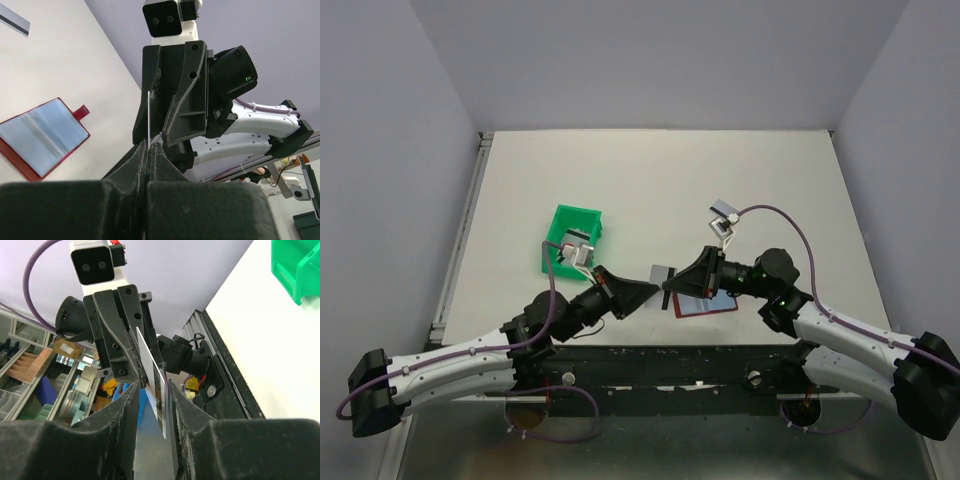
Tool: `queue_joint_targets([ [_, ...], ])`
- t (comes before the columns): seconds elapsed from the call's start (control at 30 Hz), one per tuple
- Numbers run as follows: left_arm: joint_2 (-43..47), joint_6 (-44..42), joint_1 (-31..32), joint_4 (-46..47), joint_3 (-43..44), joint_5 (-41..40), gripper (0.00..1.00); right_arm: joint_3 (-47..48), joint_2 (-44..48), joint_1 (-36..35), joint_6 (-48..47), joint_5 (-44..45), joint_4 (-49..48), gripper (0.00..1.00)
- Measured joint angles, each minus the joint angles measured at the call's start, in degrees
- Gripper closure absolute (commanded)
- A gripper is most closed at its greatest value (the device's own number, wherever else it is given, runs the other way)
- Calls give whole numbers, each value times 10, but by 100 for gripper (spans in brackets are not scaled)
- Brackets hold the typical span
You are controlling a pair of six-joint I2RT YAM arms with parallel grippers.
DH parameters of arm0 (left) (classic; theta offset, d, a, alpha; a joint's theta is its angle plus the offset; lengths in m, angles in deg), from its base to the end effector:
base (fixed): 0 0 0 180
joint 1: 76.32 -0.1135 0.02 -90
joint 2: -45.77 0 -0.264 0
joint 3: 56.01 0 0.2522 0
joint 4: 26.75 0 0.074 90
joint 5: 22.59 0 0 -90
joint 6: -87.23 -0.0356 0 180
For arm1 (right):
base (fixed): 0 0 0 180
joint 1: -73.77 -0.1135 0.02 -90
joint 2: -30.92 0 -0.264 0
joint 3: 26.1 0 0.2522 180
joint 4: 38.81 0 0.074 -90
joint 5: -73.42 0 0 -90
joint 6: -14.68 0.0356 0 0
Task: Put the credit cards into the card holder
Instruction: Insert the credit card into the card holder.
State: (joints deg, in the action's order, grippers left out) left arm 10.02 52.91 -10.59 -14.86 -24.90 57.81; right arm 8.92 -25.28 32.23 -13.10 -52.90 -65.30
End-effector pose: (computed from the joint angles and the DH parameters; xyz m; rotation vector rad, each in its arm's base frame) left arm 0.0734 -0.1483 0.2611 -0.0122 1.6629 -1.5710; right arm 0.1436 0.1554 0.2513 -0.3014 1.8098 1.8397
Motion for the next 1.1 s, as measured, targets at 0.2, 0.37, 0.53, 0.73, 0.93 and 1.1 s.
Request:
queue_joint_targets([
  [0.2, -4, 4, 0, 16, 0, -4, 100, -2, -3, 0, 7, 7, -18, 67],
  [0.37, 3, 5, 0, 22, -3, -22, 100, -7, -7, 0, 10, 7, -24, 70],
  [0.53, 6, 5, 0, 23, -4, -35, 100, -10, -9, 0, 14, 7, -27, 77],
  [0.73, 4, 9, 0, 26, -6, -39, 100, -10, -12, 0, 14, 7, -34, 75],
  [0.93, 4, 15, 0, 30, -15, -39, 100, -10, -12, 0, 14, 10, -34, 76],
  [1.1, 4, 16, 0, 32, -17, -41, 96, -10, -12, 0, 14, 12, -34, 100],
])
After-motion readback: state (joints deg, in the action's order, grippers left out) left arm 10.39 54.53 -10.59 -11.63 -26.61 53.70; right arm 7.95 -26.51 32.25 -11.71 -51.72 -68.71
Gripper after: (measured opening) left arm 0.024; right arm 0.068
